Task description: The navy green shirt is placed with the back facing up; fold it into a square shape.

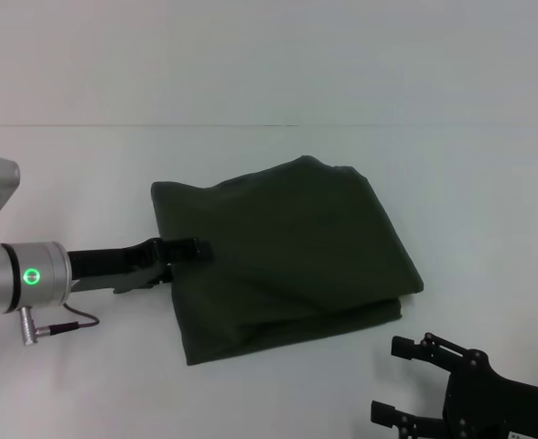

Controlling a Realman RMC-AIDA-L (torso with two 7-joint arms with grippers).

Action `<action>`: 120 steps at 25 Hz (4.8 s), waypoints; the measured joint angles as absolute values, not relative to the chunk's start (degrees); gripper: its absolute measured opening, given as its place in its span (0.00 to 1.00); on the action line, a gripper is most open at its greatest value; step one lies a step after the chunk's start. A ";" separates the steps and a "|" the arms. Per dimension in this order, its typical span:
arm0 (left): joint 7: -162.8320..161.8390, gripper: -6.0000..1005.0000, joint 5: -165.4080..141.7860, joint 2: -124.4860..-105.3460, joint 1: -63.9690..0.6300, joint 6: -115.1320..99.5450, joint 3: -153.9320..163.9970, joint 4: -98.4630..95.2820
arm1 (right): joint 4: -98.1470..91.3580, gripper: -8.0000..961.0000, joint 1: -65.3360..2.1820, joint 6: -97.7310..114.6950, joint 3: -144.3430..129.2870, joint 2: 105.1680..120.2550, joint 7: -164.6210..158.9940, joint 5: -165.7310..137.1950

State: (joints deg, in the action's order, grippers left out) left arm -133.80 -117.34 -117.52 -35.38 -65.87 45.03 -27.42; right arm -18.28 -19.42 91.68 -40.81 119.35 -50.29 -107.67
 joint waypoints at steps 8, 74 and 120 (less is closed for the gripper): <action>-131.45 0.69 -118.27 -117.72 -35.57 -64.72 45.72 -28.04 | -18.28 0.98 -19.85 91.55 -40.50 119.51 -50.27 -107.67; -99.36 0.42 -116.84 -117.82 -25.46 -94.61 32.43 -44.61 | -18.25 0.98 -22.40 92.37 -39.79 119.79 -49.44 -106.62; -68.76 0.96 -116.96 -122.73 -13.11 -101.70 31.83 -41.30 | -16.19 0.98 -16.27 89.18 -31.26 119.88 -42.27 -107.93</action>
State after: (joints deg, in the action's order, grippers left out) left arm -68.76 -116.96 -122.73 -13.11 -101.70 31.83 -41.30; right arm -16.19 -16.27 89.18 -31.26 119.88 -42.27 -107.93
